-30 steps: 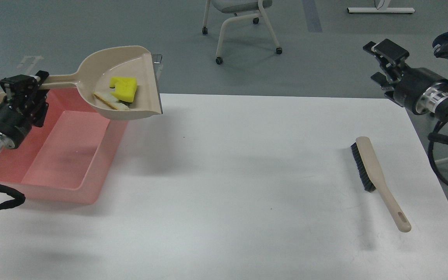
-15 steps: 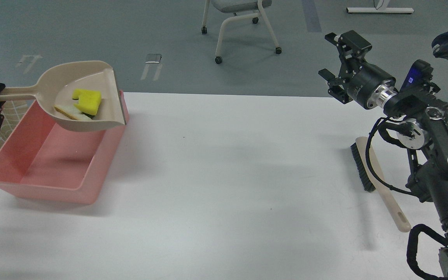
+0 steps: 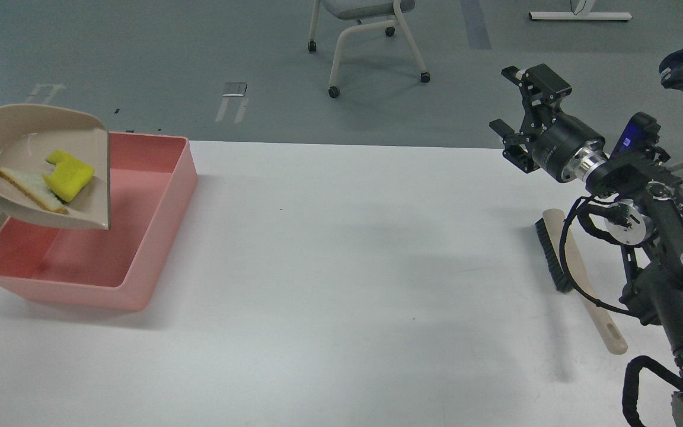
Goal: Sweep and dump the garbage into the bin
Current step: 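Tilt the dustpan with the left gripper to dump contents into bin, then lower the empty dustpan back onto the table with the left gripper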
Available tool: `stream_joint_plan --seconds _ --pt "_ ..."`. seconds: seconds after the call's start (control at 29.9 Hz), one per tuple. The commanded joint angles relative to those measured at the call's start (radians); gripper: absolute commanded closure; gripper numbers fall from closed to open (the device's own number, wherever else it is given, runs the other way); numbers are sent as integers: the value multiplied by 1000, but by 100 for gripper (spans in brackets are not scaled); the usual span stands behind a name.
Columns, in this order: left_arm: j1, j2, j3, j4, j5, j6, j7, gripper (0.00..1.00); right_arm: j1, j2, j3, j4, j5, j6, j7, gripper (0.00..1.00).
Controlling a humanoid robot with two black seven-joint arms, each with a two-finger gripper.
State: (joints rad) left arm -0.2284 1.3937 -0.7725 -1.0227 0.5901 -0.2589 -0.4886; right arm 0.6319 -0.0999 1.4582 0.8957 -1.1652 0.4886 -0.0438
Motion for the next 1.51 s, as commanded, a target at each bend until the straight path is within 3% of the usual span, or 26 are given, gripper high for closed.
stream_joint_plan --seconds 0.0,0.1,0.27,0.37,0.47,0.64,0.84,1.0,1.27,1.47 --pt "-38 7 5 -7 117 -5 0 94 -5 -1 2 2 36 0 4 0" --pt "-43 8 2 -7 229 7 0 94 -3 -11 4 3 62 0 4 0" --pt "-178 16 1 -17 459 15 0 94 -6 -26 4 3 107 0 5 0" --pt "-239 40 1 -97 530 13 0 94 -12 -27 2 3 108 0 4 0" --pt "-284 74 -14 -160 504 13 0 94 -18 -27 4 5 108 0 5 0" --pt "-322 12 -7 -160 249 -13 0 93 -17 -26 14 5 111 0 10 0" --pt "-319 -168 2 -157 39 -10 0 92 -15 -20 79 3 139 0 84 0" --pt "-315 -300 2 -152 -24 7 0 91 -15 -20 85 -3 200 0 85 0" --pt "-238 -677 39 -125 -21 142 0 89 -3 -12 96 -3 331 -82 85 0" --pt "-226 -925 93 -60 -16 187 0 88 -1 9 96 3 329 -93 88 0"
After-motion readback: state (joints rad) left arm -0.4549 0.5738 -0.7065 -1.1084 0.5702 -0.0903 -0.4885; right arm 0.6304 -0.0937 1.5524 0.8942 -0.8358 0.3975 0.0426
